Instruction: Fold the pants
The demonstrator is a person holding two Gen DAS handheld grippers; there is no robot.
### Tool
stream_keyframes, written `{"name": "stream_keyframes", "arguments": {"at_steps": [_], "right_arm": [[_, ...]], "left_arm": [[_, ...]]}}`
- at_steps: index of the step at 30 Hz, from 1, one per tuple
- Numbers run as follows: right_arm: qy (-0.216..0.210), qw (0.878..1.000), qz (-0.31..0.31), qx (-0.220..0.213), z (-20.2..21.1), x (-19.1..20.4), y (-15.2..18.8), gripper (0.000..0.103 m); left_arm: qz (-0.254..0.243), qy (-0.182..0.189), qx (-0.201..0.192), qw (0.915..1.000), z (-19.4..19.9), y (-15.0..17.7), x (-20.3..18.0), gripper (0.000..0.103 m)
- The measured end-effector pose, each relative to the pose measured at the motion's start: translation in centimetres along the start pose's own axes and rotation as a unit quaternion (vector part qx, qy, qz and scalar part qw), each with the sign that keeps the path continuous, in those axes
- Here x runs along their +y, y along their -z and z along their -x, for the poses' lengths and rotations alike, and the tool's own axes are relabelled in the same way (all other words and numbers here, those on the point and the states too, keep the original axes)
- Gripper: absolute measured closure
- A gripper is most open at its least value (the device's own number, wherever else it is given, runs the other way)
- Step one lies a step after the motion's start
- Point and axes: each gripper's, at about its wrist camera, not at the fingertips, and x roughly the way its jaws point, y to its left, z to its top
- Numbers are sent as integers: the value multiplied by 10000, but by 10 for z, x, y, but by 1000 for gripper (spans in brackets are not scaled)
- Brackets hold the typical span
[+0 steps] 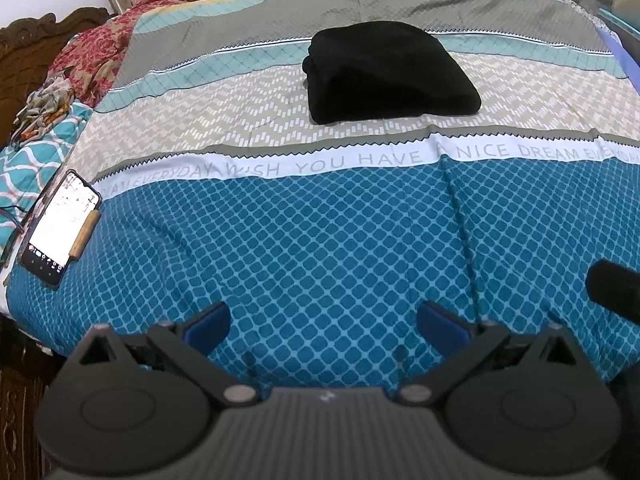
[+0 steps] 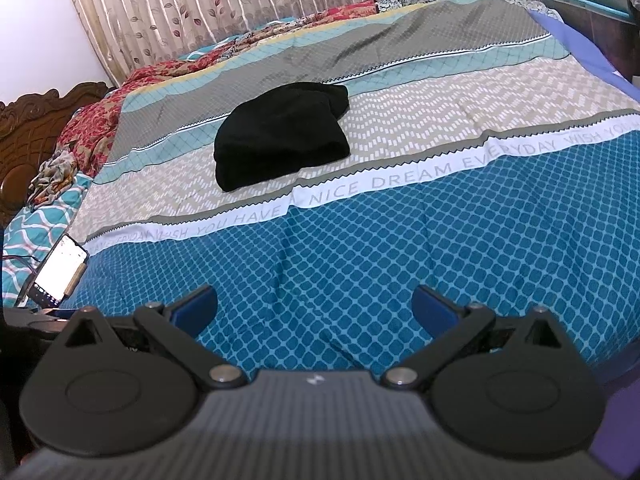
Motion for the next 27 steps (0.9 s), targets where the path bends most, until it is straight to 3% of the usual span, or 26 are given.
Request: {"name": "stream_keyframes", "arguments": {"at_steps": [27], "right_arm": [[-34, 10000, -52, 14, 1, 0, 1, 0]], "left_arm": [[31, 29, 76, 10000, -2, 0, -2, 0]]}}
